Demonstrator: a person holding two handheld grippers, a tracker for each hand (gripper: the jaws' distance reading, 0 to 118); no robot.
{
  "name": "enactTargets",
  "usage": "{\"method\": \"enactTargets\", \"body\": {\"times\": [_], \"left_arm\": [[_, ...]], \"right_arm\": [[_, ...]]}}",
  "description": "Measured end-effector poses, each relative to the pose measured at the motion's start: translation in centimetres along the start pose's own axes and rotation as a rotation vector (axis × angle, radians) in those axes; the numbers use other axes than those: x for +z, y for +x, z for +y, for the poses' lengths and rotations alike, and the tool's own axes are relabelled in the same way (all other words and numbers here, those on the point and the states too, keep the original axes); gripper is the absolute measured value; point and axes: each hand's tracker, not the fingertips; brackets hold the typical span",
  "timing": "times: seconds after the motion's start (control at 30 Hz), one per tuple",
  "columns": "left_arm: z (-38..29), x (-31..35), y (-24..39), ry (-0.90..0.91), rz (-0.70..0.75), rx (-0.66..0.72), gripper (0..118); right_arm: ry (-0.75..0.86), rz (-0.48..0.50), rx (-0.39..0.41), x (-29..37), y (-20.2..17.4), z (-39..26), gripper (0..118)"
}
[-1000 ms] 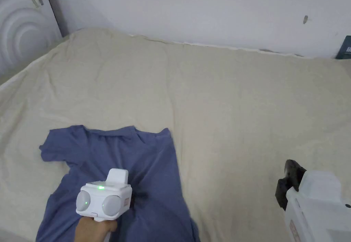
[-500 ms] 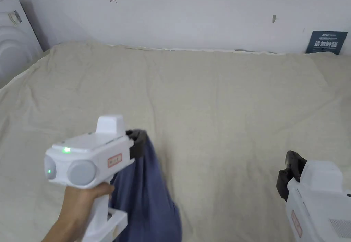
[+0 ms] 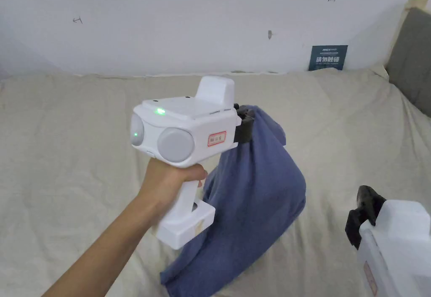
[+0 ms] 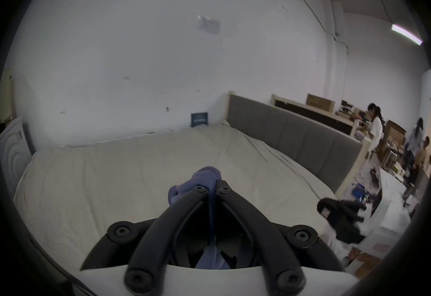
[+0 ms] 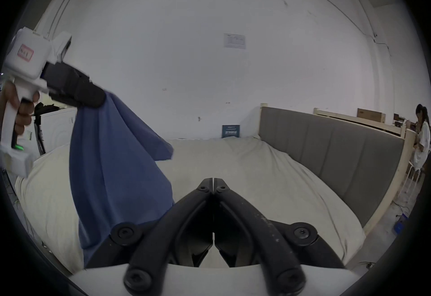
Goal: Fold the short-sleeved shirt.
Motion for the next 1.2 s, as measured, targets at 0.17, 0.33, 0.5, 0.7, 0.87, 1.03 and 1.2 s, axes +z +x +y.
{"method": "enactTargets", "body": {"times": [0.17,0.33,0.5,0.7,0.87,1.03,1.2], "left_arm": [[-6.3,-4.9,2.4,-0.201,-0.083,0.003,4],[-15.4,-9.4,3.1,-0.442,-0.092,0.033,4],[-21.8,-11.9,2.2,-0.623,0.012,0.097,5],[-22.1,-10.6,1.4,-0.554,0.058,0.199,52],[-17.7,-6.2,0.9,-0.292,0.113,0.209,116],[-13.5,-0.2,-0.5,-0.012,0.233,0.192,115],[-12.6,4.6,-2.0,0.174,0.401,0.107,114]], "right_arm": [[-0.020,-0.053,-0.007,-0.1,2.6,-1.1,2],[-0.044,-0.072,-0.015,-0.4,3.6,-1.9,2],[-0.061,-0.064,-0.012,-0.9,3.2,-2.6,2],[-0.074,-0.040,-0.004,-1.2,2.2,-2.7,2],[-0.059,-0.028,0.006,-1.1,1.5,-2.0,2],[-0.026,-0.017,0.004,-0.9,0.8,-0.8,2],[0.012,-0.001,0.013,-0.8,0.0,0.5,2]]}}
